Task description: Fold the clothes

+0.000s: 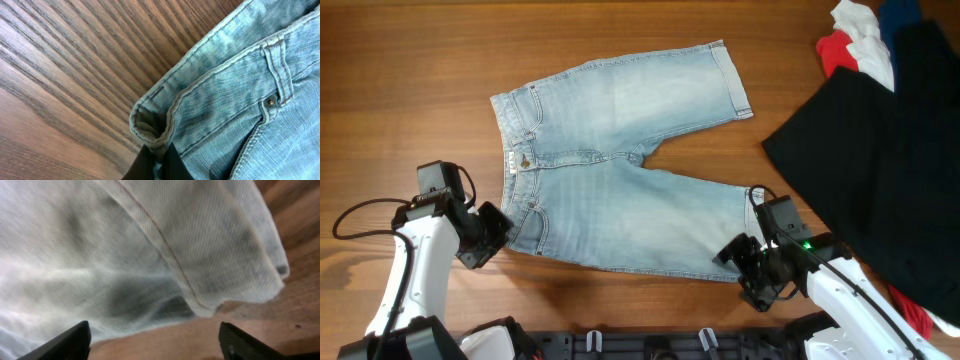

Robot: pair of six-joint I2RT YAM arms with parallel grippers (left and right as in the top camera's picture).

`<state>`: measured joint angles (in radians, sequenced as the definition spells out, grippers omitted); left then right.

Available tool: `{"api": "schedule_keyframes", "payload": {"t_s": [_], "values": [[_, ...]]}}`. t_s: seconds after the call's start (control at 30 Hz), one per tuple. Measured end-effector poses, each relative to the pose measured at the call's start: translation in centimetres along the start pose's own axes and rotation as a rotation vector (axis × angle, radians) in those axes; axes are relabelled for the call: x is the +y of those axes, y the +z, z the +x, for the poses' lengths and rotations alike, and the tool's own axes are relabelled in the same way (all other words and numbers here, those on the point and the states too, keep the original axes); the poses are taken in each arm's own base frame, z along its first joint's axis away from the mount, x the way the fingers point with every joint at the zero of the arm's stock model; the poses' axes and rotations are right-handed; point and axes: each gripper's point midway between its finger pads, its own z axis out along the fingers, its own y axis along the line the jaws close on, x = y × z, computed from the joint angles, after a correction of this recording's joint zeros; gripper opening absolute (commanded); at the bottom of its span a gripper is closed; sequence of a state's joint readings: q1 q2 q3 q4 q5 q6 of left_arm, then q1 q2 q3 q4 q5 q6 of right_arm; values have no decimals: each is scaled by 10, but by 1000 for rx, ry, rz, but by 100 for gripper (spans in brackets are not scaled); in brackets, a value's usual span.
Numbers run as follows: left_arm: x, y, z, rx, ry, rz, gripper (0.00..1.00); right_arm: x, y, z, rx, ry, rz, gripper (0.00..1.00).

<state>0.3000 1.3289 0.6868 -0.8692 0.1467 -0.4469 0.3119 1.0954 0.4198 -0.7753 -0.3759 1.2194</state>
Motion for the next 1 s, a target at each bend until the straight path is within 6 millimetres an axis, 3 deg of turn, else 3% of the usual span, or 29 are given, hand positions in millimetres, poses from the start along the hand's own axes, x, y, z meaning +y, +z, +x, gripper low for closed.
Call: {"api": "schedule_keyframes", "payload": {"t_s": [0.17,0.37,0.77,1.0], "values": [[0,0,0,2,0,-1,4,-2,0,-6,-35,83,9,85],[0,0,0,2,0,-1,4,-5,0,-10,-61,165,21,48],[2,0,3,11,-2,-7,4,-11,-1,-17,-105,231,45,28],[2,0,3,12,-2,-7,4,-12,-1,-19,-120,260,47,24]]}}
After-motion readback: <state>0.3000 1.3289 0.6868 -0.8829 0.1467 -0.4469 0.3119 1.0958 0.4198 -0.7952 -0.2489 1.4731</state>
